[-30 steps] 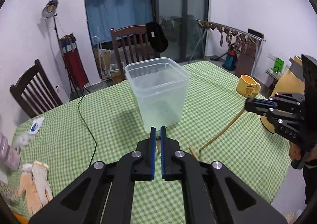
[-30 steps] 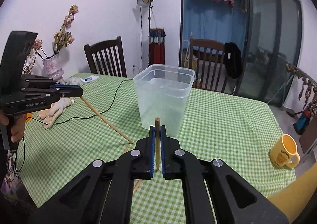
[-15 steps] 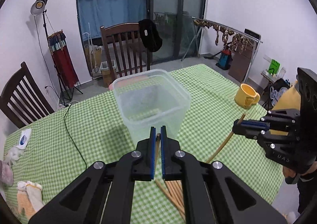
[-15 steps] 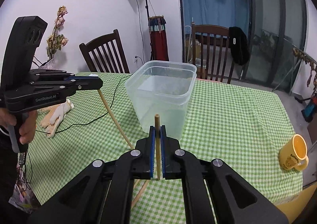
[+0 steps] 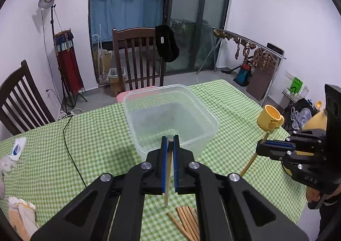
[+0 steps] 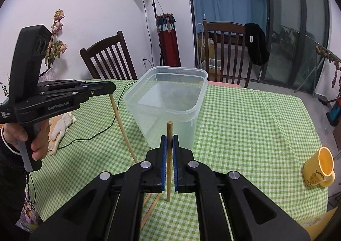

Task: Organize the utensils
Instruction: 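Lower the chopstick upright into the clear plastic box with the right tool, then open the right tool to release the chopstick into the box, then withdraw the right tool from the box back toward the chopstick pile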

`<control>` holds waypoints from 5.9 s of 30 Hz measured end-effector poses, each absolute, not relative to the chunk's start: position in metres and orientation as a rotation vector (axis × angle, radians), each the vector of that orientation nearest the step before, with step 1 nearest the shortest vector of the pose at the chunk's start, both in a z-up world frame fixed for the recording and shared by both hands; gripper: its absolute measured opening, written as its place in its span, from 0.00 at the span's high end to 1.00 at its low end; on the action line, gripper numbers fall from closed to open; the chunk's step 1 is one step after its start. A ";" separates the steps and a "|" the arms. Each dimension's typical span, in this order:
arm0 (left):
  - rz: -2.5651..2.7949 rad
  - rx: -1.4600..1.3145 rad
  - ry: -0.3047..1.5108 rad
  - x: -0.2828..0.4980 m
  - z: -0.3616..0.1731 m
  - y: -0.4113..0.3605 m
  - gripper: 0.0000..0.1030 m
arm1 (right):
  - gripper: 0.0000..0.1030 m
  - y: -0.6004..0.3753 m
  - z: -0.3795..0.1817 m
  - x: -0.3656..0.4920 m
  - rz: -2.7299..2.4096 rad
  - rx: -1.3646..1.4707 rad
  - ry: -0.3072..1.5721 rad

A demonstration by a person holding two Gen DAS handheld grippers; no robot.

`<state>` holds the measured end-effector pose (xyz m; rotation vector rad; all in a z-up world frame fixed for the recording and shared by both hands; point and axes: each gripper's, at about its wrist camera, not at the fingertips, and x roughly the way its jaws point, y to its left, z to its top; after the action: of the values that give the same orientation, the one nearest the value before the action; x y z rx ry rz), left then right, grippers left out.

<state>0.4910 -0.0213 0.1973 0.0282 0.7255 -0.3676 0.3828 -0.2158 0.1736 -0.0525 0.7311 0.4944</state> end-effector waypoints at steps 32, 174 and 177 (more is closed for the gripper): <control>-0.371 0.075 0.496 0.495 0.417 -0.035 0.98 | 0.95 -0.216 0.368 0.427 0.467 -0.126 0.440; -0.053 -0.076 0.256 0.098 0.228 0.040 0.07 | 0.15 -0.243 0.232 0.122 0.355 -0.068 0.269; -0.070 -0.085 0.267 0.093 0.223 0.036 0.07 | 0.15 -0.241 0.220 0.120 0.357 -0.059 0.284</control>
<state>0.0932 0.0362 0.2226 -0.0846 0.2673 -0.0701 0.1200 -0.2409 0.2205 -0.0594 0.2837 0.3572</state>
